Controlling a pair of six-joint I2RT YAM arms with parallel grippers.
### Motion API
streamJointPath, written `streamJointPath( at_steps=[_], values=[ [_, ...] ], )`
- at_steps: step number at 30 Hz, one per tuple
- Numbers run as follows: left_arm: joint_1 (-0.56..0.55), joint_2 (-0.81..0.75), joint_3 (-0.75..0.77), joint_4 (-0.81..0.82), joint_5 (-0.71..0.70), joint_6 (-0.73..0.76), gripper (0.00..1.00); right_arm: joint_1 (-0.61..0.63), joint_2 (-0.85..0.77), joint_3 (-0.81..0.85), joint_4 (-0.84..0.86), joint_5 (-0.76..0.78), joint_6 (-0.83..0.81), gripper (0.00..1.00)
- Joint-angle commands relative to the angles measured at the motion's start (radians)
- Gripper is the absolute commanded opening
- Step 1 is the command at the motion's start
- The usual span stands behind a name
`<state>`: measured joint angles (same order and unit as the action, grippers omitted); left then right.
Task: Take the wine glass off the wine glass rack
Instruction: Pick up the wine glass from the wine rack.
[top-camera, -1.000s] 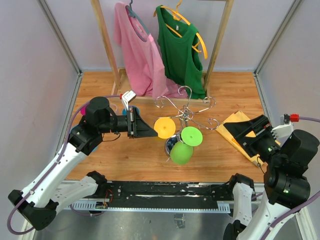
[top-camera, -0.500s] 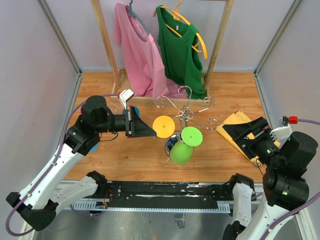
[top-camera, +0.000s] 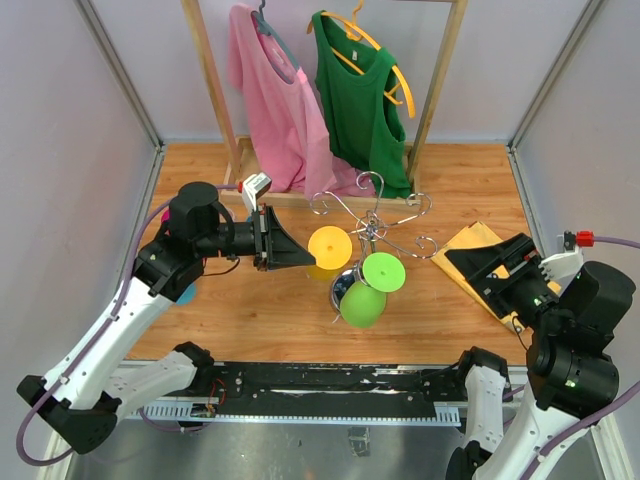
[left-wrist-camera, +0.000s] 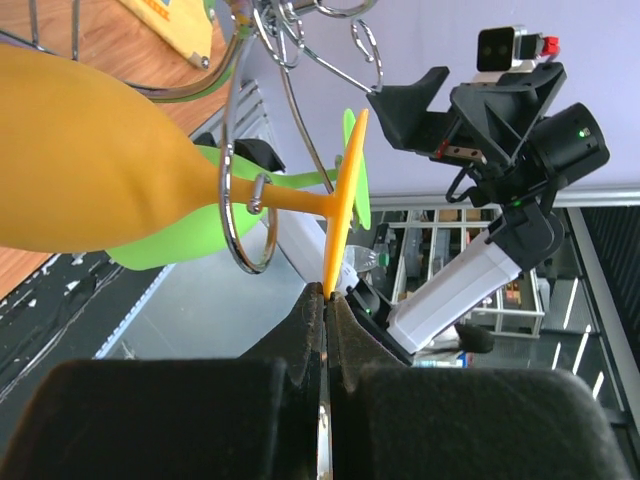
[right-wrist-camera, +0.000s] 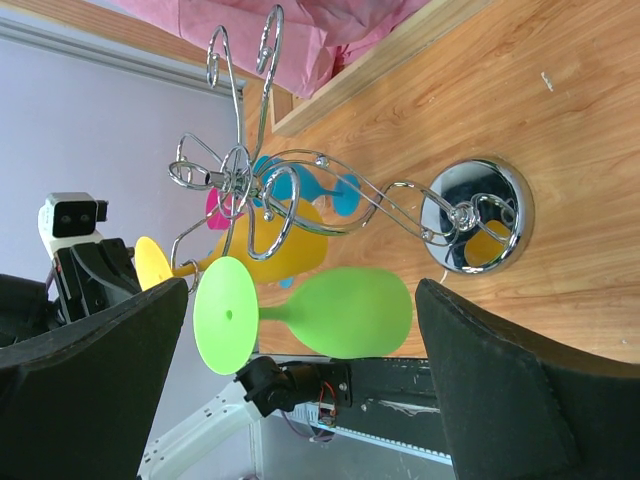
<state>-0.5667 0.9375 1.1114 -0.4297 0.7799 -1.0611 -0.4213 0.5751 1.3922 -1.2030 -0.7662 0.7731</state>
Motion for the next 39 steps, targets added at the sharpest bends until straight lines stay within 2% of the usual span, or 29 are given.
streamJointPath(
  at_steps=[1, 11, 26, 39],
  values=[
    [0.021, 0.007, 0.036, -0.022, 0.002, -0.014, 0.0, 0.009, 0.013, 0.008, -0.013, -0.021, -0.028, 0.99],
    [0.048, -0.007, 0.108, -0.113, -0.019, -0.015, 0.0, 0.009, 0.015, -0.004, -0.009, -0.019, -0.036, 0.98],
    [0.068, -0.042, 0.097, -0.174, -0.019, -0.008, 0.0, 0.008, -0.016, -0.031, -0.006, -0.015, -0.019, 0.99],
    [0.097, -0.033, 0.086, -0.155, -0.005, -0.011, 0.0, 0.009, -0.018, -0.037, -0.004, -0.015, -0.017, 0.98]
  ],
)
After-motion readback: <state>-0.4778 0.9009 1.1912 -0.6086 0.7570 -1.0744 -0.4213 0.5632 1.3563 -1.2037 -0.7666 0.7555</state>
